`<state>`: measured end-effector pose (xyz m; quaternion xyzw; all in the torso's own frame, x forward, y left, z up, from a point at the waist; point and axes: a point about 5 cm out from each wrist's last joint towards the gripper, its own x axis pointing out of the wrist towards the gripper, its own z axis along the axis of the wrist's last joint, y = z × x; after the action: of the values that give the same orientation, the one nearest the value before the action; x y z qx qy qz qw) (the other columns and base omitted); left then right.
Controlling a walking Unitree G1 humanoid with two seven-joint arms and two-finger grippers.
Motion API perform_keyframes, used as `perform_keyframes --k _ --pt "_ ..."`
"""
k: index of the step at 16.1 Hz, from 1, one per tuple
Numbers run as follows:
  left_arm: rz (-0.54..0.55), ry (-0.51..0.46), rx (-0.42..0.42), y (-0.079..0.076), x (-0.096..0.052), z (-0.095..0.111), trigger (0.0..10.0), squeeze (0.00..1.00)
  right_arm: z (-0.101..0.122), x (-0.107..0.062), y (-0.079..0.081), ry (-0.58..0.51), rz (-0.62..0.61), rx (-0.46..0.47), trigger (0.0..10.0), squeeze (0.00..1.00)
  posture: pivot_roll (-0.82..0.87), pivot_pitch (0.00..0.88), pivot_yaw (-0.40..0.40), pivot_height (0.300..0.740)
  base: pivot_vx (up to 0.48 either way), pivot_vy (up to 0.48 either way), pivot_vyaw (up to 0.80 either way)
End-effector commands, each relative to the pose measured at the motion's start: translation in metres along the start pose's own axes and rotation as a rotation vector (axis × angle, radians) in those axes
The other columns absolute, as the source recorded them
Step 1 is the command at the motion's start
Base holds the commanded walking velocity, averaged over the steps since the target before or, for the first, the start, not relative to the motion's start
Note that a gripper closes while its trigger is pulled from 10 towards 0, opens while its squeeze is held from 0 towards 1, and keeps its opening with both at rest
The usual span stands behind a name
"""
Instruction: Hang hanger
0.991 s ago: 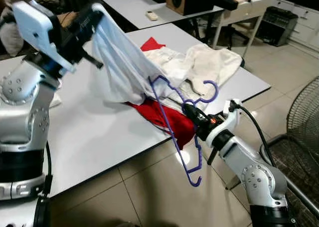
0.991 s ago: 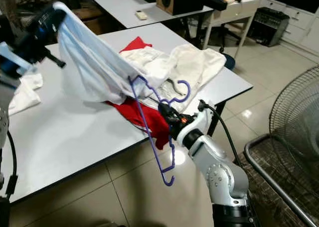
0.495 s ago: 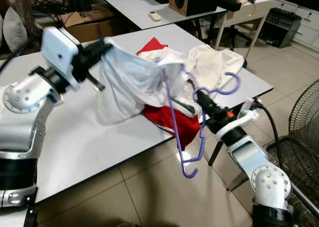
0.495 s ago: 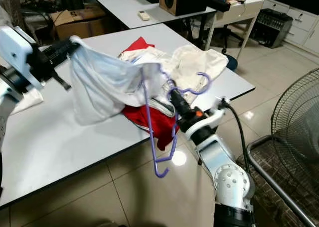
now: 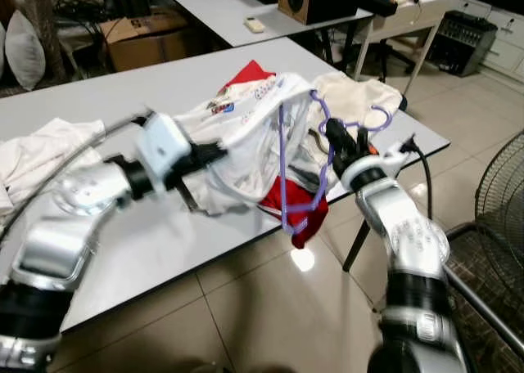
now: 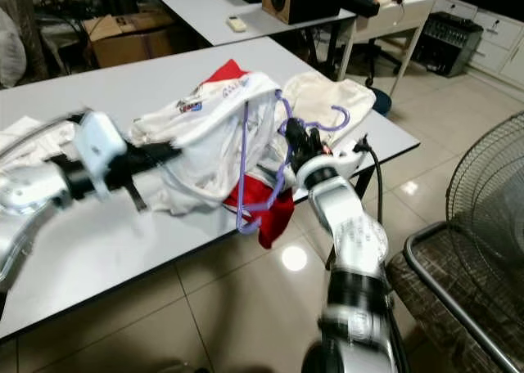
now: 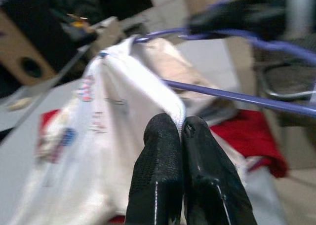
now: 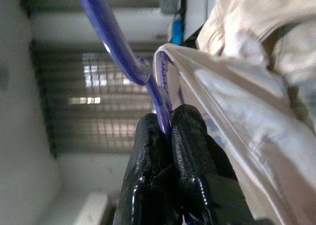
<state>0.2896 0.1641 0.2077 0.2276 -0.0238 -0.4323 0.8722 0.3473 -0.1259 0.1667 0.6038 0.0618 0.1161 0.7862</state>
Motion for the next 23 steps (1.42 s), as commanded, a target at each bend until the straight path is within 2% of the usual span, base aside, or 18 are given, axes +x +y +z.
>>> perform_keyframes --k 1,4,7,8,10,15,19,21,22,23 --pt "-0.063 -0.016 -0.016 -0.012 0.006 0.004 0.0 0.0 0.001 0.01 0.006 -0.046 -0.008 0.068 10.0 0.0 -0.08 0.002 0.012 0.74 0.0 0.0 0.0" --pt "-0.161 -0.132 -0.139 -0.03 0.016 0.019 0.0 0.0 -0.006 0.026 0.01 -0.067 -0.035 0.103 10.0 0.0 -0.08 0.003 0.012 0.74 0.0 0.0 0.0" --pt "-0.177 -0.189 -0.19 -0.035 0.021 0.025 0.0 0.0 -0.012 0.034 0.014 -0.071 -0.042 0.112 10.0 0.0 -0.08 0.004 0.01 0.74 0.0 0.0 0.0" --pt "-0.201 -0.242 -0.241 -0.038 0.026 0.034 0.0 0.0 -0.015 0.038 0.014 -0.075 -0.046 0.103 10.0 0.0 -0.08 0.005 0.009 0.74 0.0 0.0 0.0" --pt "-0.282 -0.217 -0.263 -0.046 0.029 0.036 0.0 0.0 -0.014 0.041 0.015 -0.095 -0.05 0.124 10.0 0.0 -0.08 0.006 0.017 0.74 0.0 0.0 0.0" --pt "-0.292 -0.243 -0.33 -0.046 0.038 0.036 0.0 0.0 -0.014 0.048 0.019 -0.137 -0.056 0.135 10.0 0.0 -0.09 0.004 0.024 0.74 0.0 0.0 0.0" --pt "-0.237 -0.33 -0.407 -0.036 0.045 0.045 0.0 0.0 -0.03 0.051 0.022 -0.092 -0.051 0.008 10.0 0.0 -0.09 0.0 0.016 0.74 0.0 0.0 0.0" --pt "-0.196 -0.368 -0.445 -0.028 0.048 0.048 0.0 0.0 -0.039 0.052 0.02 -0.069 -0.054 -0.016 10.0 0.0 -0.08 0.0 0.012 0.74 0.0 0.0 0.0" --pt "-0.144 -0.355 -0.436 -0.023 0.051 0.046 0.0 0.0 -0.041 0.051 0.022 -0.055 -0.041 -0.03 10.0 0.0 -0.08 0.0 0.01 0.74 0.0 0.0 0.0" --pt "-0.048 -0.293 -0.402 -0.014 0.057 0.038 0.0 0.0 -0.046 0.049 0.024 -0.017 -0.017 -0.062 10.0 0.0 -0.09 0.0 0.011 0.74 0.0 0.0 0.0"
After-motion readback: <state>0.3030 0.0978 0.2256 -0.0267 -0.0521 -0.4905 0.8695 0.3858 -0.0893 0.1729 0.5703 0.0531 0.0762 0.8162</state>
